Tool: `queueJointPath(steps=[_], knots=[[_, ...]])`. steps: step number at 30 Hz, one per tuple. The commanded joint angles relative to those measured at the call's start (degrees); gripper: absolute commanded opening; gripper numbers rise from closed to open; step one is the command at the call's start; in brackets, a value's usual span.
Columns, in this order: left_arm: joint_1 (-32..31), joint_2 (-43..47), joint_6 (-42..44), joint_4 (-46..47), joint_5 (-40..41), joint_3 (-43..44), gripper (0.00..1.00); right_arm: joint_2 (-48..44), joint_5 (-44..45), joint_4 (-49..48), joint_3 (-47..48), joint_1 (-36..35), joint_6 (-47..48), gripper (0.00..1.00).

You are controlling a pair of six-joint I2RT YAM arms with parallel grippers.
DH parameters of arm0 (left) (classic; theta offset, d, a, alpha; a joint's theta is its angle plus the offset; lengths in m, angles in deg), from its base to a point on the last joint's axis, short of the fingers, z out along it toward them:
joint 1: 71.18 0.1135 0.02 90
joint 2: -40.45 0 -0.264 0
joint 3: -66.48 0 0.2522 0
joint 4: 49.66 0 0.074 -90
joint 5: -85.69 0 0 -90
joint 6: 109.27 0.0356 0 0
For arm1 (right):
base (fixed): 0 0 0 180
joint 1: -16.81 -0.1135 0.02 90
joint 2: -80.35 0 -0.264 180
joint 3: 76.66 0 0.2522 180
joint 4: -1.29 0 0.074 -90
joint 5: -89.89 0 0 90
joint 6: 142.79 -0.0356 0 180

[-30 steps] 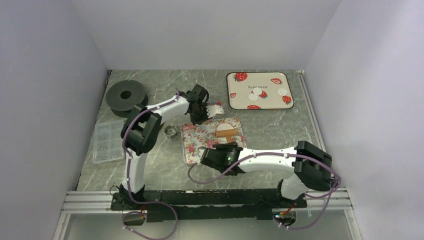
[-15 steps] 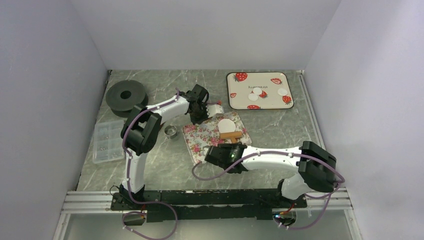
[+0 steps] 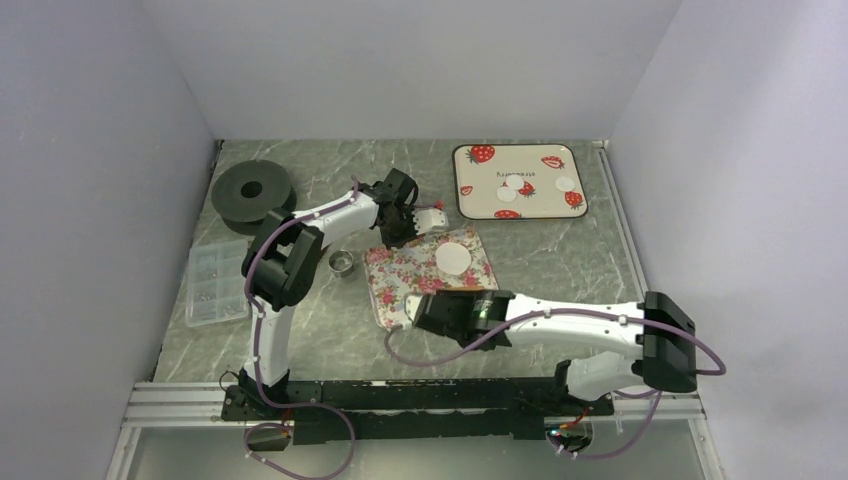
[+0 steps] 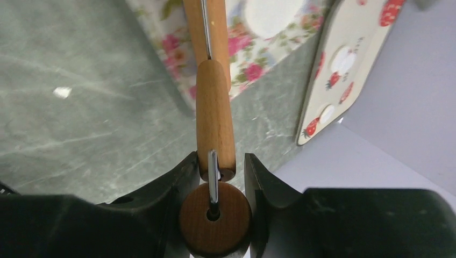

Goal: Roll out the dumpling wrappers from the dough
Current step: Flatten out the dough on the work surface.

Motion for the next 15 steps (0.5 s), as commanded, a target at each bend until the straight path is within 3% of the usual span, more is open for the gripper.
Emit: queueJointPath(steps=[1,10,15], knots=[[-1.08,-7.54,1.98,-7.74,0.89,-4.81,0.0,-3.62,0.77,-2.41,9.18,5.47,4.15,0.0],[-1.09,-7.13,2.0,-7.43,0.68,-5.22,0.0,2.38,3.44,-18.48,10.19,14.13,26.91,0.0],[-1.09,-6.67,2.08,-7.36,0.89,-5.43,0.0,6.45,0.6,-25.22,9.29,16.77,32.55,0.0]])
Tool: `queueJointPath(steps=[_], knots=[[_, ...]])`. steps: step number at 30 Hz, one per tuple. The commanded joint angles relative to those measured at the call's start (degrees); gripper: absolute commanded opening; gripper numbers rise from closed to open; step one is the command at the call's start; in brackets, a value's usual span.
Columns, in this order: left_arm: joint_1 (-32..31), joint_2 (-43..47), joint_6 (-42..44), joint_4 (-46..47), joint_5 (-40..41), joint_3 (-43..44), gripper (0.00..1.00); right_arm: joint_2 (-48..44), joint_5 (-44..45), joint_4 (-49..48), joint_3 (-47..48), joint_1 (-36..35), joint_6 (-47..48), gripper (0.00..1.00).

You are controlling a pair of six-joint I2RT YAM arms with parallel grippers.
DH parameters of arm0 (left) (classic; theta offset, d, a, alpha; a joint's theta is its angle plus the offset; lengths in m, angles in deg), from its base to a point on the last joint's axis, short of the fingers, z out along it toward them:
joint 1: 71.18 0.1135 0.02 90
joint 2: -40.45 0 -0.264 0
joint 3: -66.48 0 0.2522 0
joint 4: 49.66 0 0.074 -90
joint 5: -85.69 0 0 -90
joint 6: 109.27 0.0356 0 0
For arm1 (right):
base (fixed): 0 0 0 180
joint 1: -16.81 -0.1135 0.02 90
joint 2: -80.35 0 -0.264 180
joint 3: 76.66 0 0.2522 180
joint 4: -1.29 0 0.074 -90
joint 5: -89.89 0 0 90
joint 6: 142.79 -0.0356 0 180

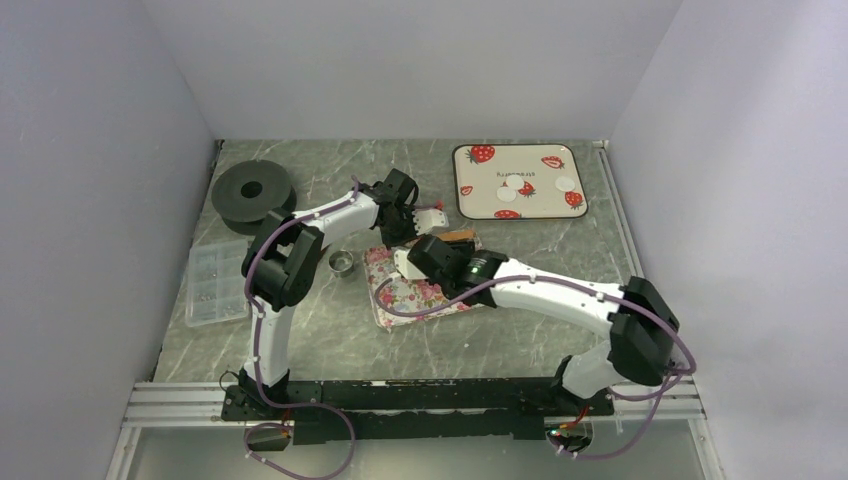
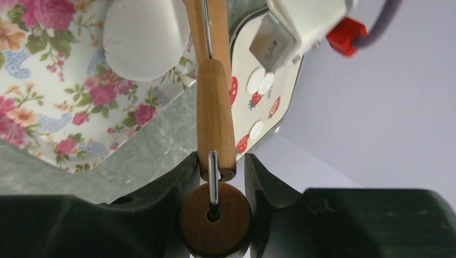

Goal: Roll out the dumpling wrappers from the dough
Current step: Flatten out the dough on the work surface.

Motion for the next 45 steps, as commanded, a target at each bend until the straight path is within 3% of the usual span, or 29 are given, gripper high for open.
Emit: queueJointPath(steps=[1,7,14,24,32,40,45], knots=[[-1.0,-6.69,1.93,-7.39,0.93,-5.41,0.0,1.99,-0.81,-10.7,-0.71,1.66,9.15,0.0],[-1.0,-6.97,1.8,-7.81,0.76,-4.98,0.0,7.69,-2.0,-13.0,-4.83,1.42,8.97,0.0],[-0.99,-6.88,1.8,-7.55,0.94,-5.14,0.0,5.36,-2.27,-7.81,-11.22,-2.77,2.92,0.0],[-0.96,-7.12,1.82,-7.68,1.03,-5.04,0.0,8.43,-4.63,-8.81,-10.2,-1.99,4.13,0.0],[-1.0,-6.89,1.97,-7.33,1.21,-5.38,0.0,4.13,-3.53,0.26,-13.44,-6.03,-3.74,0.0],[-1.0,-7.13,1.82,-7.46,1.45,-5.22,0.0,9.37,-5.01,-7.67,-11.36,-3.28,1.95,0.0],[-1.0,-6.96,1.84,-7.4,1.38,-5.24,0.0,8.56,-3.91,-3.66,-13.21,-4.39,-2.36,0.0]])
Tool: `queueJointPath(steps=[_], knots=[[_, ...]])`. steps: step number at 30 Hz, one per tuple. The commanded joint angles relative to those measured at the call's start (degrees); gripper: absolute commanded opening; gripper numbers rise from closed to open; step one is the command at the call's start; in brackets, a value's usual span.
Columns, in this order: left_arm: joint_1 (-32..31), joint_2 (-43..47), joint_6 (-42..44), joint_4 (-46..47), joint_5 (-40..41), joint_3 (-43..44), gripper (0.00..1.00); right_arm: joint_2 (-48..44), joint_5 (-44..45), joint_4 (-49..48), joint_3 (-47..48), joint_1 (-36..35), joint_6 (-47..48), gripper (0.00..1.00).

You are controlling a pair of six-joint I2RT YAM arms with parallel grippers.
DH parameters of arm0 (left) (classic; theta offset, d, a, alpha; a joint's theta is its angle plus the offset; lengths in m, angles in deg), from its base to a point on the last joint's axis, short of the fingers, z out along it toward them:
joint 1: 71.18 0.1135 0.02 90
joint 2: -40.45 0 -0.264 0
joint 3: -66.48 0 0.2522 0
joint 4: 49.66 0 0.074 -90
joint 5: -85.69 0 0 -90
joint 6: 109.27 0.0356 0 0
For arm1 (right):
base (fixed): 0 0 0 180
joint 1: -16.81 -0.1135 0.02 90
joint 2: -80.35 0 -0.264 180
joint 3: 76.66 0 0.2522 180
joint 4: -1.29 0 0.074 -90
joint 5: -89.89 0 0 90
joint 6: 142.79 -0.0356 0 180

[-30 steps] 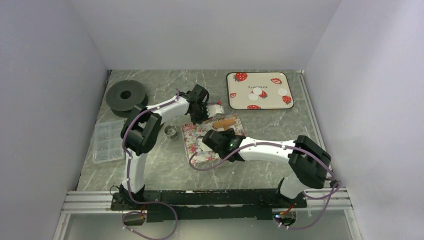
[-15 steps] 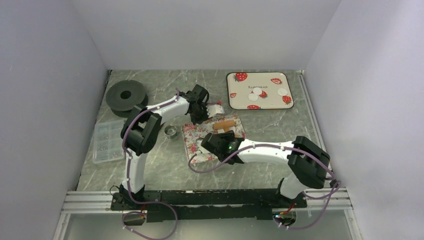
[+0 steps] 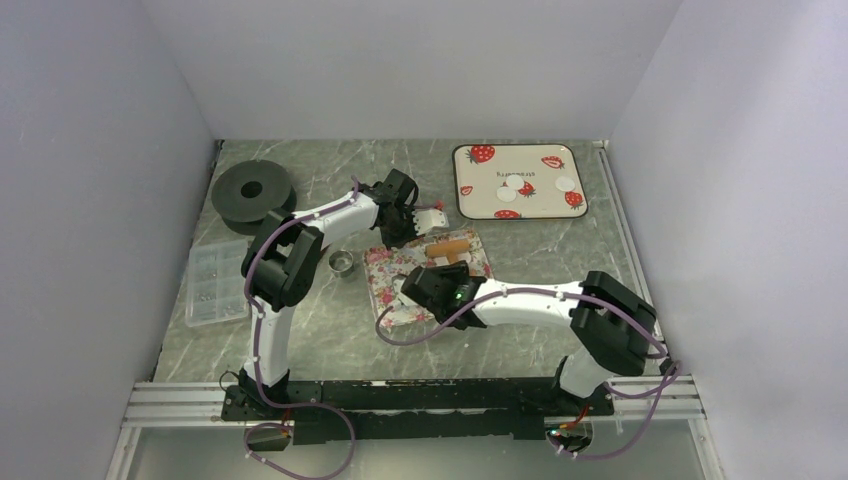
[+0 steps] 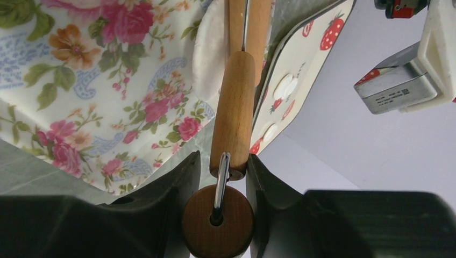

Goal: Roll out the dumpling wrappers from the dough
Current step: Flatten out the dough on the work surface.

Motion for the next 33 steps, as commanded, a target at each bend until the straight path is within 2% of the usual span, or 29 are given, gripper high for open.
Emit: queueJointPath(steps=[1,6,15,26,33], knots=[[-0.94,-7.1,1.86,-7.71,1.13,-4.96,0.0,-0.81,-7.08,8.74,-3.74,-1.77,-4.51,0.0],[-0.98,-7.32,1.86,-7.72,1.22,-4.98,0.0,-3.43,-7.68,13.41,-5.36,-4.09,-8.4,0.0],[-0.98,-7.32,1.95,-7.7,1.35,-5.07,0.0,4.32,-9.13,4.14,-0.74,1.3,-0.22,0.0],[-0.97,-7.11,1.96,-7.62,1.22,-4.95,0.0,-3.55,-9.46,17.56,-5.01,-5.95,-12.34,0.0],[-0.98,-7.39,1.95,-7.74,1.22,-5.0,0.0,-0.19,-10.05,8.7,-3.6,-0.22,-4.05,0.0]])
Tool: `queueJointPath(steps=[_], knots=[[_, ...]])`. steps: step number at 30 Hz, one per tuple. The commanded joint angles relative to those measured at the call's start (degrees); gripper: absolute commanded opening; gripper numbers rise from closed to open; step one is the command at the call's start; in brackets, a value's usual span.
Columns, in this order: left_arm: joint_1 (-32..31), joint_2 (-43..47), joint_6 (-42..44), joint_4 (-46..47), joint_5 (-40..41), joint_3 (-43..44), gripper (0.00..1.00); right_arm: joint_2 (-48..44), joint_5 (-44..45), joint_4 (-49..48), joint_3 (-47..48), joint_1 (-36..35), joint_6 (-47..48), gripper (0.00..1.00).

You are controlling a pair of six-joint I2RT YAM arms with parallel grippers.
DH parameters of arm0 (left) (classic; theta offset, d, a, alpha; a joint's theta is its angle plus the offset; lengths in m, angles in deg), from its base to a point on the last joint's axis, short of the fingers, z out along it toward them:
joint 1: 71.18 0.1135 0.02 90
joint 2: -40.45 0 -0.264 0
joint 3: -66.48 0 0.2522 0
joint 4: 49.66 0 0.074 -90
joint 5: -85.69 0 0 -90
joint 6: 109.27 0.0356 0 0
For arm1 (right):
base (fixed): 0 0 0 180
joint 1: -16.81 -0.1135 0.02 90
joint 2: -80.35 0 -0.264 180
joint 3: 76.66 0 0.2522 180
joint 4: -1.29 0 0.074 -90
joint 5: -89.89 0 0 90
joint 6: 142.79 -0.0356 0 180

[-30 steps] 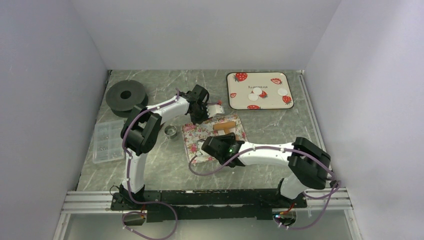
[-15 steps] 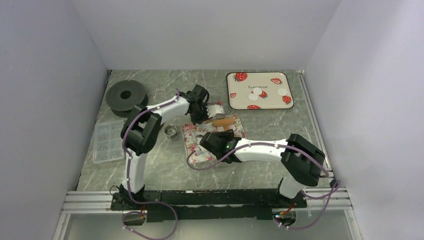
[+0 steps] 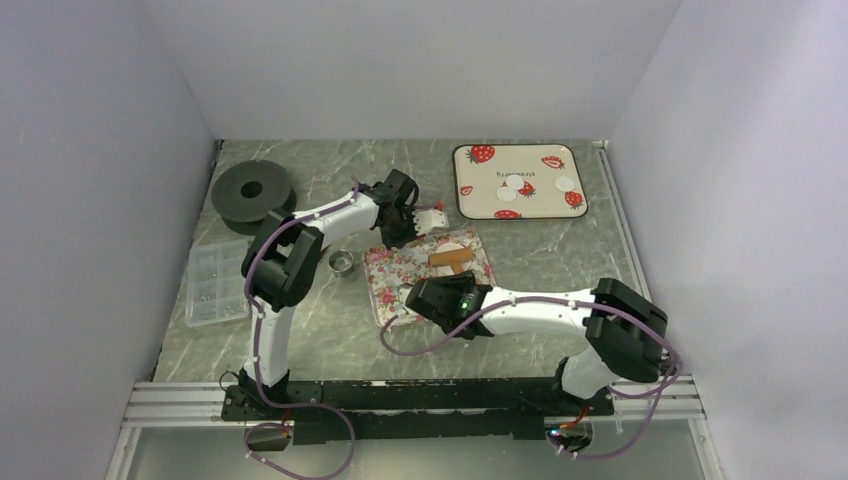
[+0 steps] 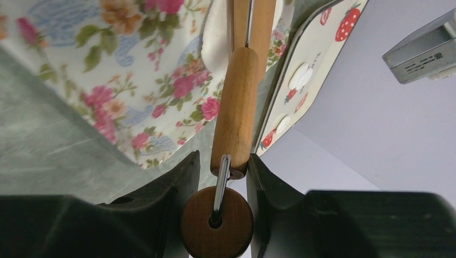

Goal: Roll out the dumpling wrappers from the dough
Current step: Flatten out the dough on the work surface.

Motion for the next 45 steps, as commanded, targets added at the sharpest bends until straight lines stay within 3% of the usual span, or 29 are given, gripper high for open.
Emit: queueJointPath(steps=[1,7,15,17,25,37,45], knots=[[-0.89,-7.37,1.96,-7.65,1.0,-4.96,0.0,5.41,-10.53,0.54,-0.17,4.91,4.39,0.0],[-0.89,-7.15,1.93,-7.72,1.0,-4.96,0.0,8.19,-10.83,0.4,1.73,5.66,3.63,0.0],[-0.89,-7.02,1.94,-7.7,1.0,-4.92,0.0,1.84,-11.54,9.17,-3.41,-0.39,-5.06,0.0],[-0.89,-6.95,1.93,-7.83,1.0,-4.87,0.0,2.02,-14.52,7.55,-3.63,-0.13,-3.68,0.0],[-0.89,-7.27,1.93,-7.81,0.93,-4.81,0.0,10.65,-11.37,-1.19,2.58,5.99,4.49,0.0],[-0.87,-6.86,2.09,-7.55,1.16,-5.07,0.0,3.56,-14.68,10.91,-5.59,-3.83,-8.31,0.0],[-0.88,-7.03,2.21,-7.29,1.62,-5.31,0.0,8.54,-11.82,3.99,0.49,3.79,0.86,0.0]])
